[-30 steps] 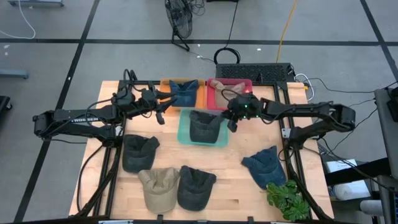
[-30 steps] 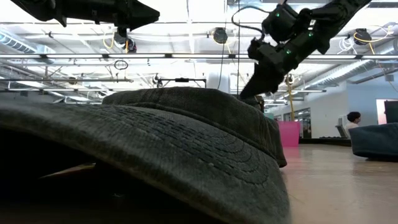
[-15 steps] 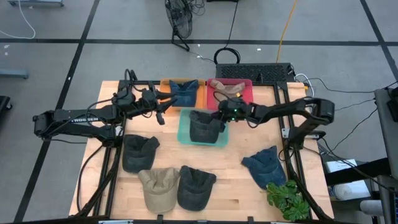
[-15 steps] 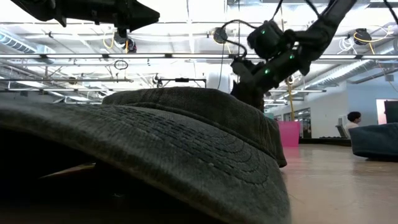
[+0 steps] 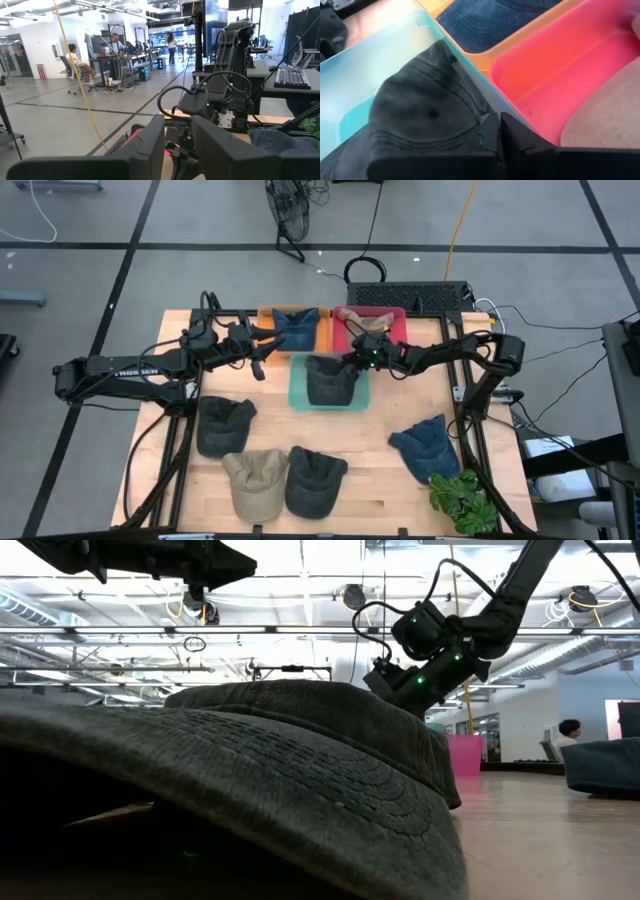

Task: Pick & Place hat
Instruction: Adjust the blue bin, then put the top black cap into the blue bin

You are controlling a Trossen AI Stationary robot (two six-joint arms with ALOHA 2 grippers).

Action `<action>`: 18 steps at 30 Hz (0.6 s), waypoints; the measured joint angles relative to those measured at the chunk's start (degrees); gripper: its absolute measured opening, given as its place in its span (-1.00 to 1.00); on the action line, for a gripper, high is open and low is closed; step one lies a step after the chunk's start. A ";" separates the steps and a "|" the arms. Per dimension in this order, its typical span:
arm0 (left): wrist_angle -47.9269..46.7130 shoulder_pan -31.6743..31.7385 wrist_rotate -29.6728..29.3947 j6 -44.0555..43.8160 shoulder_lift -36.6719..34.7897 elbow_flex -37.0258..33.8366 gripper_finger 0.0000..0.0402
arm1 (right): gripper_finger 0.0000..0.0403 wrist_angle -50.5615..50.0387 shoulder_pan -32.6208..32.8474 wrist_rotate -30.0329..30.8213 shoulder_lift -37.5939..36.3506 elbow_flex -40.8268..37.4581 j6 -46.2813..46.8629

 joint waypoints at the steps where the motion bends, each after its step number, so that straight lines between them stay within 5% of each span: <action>1: 0.00 0.00 0.00 0.00 0.00 0.00 -0.45 | -1.00 0.65 0.02 -0.02 0.04 -0.02 0.00; 18: -1.14 -0.02 -0.02 0.53 0.00 0.00 -0.45 | -1.00 -3.27 -1.33 -0.06 -8.11 -0.04 -4.85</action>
